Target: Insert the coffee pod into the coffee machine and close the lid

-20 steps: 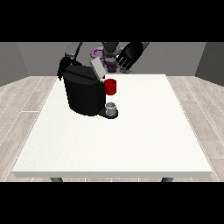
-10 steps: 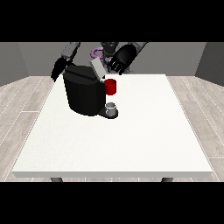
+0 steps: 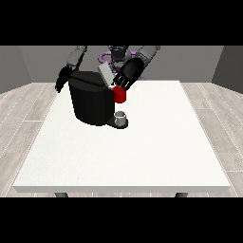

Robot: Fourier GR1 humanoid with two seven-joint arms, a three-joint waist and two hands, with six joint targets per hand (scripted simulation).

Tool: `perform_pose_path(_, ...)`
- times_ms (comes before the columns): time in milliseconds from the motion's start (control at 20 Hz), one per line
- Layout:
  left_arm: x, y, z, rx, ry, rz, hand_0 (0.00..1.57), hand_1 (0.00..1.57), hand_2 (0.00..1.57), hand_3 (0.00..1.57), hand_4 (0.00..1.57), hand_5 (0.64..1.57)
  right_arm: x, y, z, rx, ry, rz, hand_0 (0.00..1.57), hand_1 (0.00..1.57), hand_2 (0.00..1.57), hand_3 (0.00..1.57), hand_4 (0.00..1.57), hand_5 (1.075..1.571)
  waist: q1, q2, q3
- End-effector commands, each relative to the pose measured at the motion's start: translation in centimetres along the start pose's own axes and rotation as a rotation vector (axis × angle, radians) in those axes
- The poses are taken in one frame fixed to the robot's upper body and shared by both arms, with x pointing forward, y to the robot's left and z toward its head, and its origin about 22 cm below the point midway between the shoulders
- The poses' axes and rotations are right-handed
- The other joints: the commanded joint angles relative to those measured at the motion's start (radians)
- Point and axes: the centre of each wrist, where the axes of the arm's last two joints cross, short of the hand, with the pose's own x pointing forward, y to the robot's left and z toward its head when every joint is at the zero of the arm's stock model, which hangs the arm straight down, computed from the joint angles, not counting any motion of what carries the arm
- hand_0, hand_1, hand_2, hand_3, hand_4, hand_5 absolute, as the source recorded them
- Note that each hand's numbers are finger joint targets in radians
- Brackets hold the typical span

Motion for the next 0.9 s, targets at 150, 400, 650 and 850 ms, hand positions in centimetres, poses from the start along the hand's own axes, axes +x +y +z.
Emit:
perform_pose_path(150,1.2,-0.9,-0.8,-0.024,0.000,0.002,1.24,1.24,1.28,1.23,0.42,1.571,-0.6,-0.1,0.0,0.006,0.008,0.005,0.00,0.00,0.00,0.00,0.03,1.571,0.000,-0.002,0.0002)
perform_pose_path(400,0.8,-0.2,-0.4,-0.004,-0.025,-0.024,1.19,1.19,1.25,1.20,0.42,1.571,-1.8,-1.2,0.2,-0.031,0.002,-0.005,0.00,0.00,0.00,0.00,0.10,1.571,0.013,0.011,0.0002)
perform_pose_path(650,0.7,-0.4,-0.5,-0.009,-0.029,-0.032,1.20,1.20,1.26,1.20,0.41,1.571,0.4,-0.3,-1.1,-0.035,0.009,-0.010,0.00,0.00,0.00,0.00,0.00,1.571,0.032,0.017,-0.0001)
perform_pose_path(850,0.3,-0.5,-0.6,-0.003,-0.008,-0.025,1.22,1.22,1.26,1.21,0.38,1.571,0.1,-0.2,-0.5,-0.011,0.017,-0.015,0.00,0.00,0.00,0.00,0.00,1.571,0.006,-0.009,0.0000)
